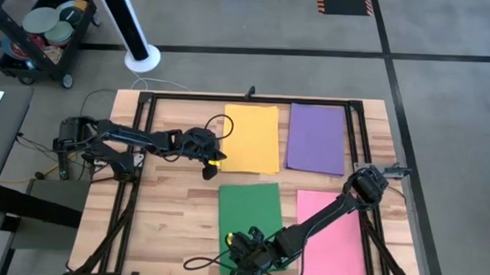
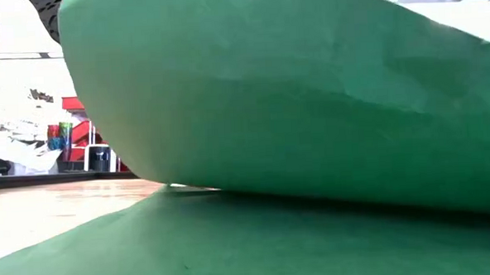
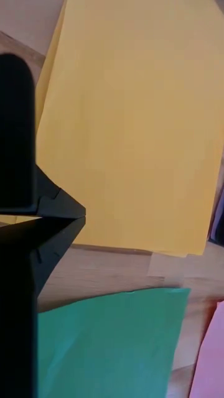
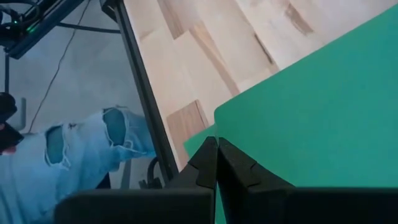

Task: Organize paper
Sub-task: Stack the green paper on top of the green paper, then move the purple paper to the top left of the table

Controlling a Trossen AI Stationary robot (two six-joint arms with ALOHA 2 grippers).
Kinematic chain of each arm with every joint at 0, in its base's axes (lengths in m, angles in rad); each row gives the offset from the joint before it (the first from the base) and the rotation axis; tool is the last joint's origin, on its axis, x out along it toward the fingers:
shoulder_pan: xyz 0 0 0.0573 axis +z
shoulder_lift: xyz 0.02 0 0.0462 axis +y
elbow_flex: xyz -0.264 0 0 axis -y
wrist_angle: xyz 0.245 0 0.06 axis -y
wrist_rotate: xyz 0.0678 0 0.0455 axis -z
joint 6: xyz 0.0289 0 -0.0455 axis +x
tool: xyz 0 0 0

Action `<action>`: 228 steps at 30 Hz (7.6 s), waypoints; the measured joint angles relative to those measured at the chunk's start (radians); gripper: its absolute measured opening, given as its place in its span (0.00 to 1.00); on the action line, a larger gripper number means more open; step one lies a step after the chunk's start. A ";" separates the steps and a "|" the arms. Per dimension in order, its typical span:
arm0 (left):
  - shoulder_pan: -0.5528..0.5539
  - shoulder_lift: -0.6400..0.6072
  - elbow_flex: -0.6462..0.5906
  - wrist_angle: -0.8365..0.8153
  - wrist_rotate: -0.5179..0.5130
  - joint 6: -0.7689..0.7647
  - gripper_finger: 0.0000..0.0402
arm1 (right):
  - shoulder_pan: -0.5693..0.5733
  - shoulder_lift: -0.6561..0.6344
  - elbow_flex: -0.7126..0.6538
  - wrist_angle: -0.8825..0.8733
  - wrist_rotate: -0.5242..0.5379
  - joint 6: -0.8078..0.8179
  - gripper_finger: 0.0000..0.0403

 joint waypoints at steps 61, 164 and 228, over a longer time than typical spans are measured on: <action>-0.037 0.000 -0.238 0.778 0.301 -0.289 0.00 | -0.232 -0.660 -1.082 0.385 0.107 -0.416 0.00; 0.095 0.000 -0.298 0.865 0.241 -0.236 0.00 | -0.571 -0.640 -0.932 -0.131 0.226 -0.580 0.00; 0.054 -0.919 -0.223 0.176 0.196 -0.189 0.00 | -0.721 0.083 0.082 0.447 -0.361 -0.946 0.00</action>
